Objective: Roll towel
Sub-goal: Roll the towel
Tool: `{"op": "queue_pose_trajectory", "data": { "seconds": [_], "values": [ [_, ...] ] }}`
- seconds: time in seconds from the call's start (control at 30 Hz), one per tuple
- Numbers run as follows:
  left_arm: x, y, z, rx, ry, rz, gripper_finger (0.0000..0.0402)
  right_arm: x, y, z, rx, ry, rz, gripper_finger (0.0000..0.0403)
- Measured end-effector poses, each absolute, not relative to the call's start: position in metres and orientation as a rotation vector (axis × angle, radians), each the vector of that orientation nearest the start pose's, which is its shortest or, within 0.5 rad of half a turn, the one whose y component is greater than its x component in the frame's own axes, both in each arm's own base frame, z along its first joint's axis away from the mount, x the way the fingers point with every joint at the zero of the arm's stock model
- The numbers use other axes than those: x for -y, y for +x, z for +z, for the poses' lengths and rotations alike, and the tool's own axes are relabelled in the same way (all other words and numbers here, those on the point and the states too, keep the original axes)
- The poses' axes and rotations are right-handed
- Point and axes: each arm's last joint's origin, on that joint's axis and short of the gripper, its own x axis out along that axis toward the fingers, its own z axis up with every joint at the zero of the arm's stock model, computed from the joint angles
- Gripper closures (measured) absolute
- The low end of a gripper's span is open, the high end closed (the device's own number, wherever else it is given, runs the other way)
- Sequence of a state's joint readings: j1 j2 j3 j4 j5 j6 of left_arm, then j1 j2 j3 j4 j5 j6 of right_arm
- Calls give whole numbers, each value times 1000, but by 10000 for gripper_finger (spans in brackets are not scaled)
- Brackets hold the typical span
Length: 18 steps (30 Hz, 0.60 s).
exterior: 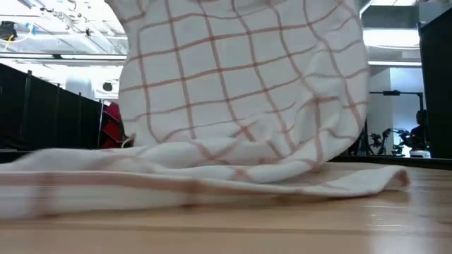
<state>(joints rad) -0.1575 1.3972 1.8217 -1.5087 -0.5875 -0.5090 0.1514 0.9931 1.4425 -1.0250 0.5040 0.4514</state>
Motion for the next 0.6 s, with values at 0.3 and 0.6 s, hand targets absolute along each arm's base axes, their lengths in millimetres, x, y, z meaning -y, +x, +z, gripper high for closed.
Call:
{"op": "queue_pose_trajectory", "data": {
  "seconds": [0.3, 0.6],
  "values": [
    [-54, 218, 448, -892, -5, 606, 402, 41, 171, 439, -402, 278, -487, 403],
    [-85, 199, 458, -857, 24, 671, 402, 80, 160, 448, -309, 264, -509, 403]
  ]
}}
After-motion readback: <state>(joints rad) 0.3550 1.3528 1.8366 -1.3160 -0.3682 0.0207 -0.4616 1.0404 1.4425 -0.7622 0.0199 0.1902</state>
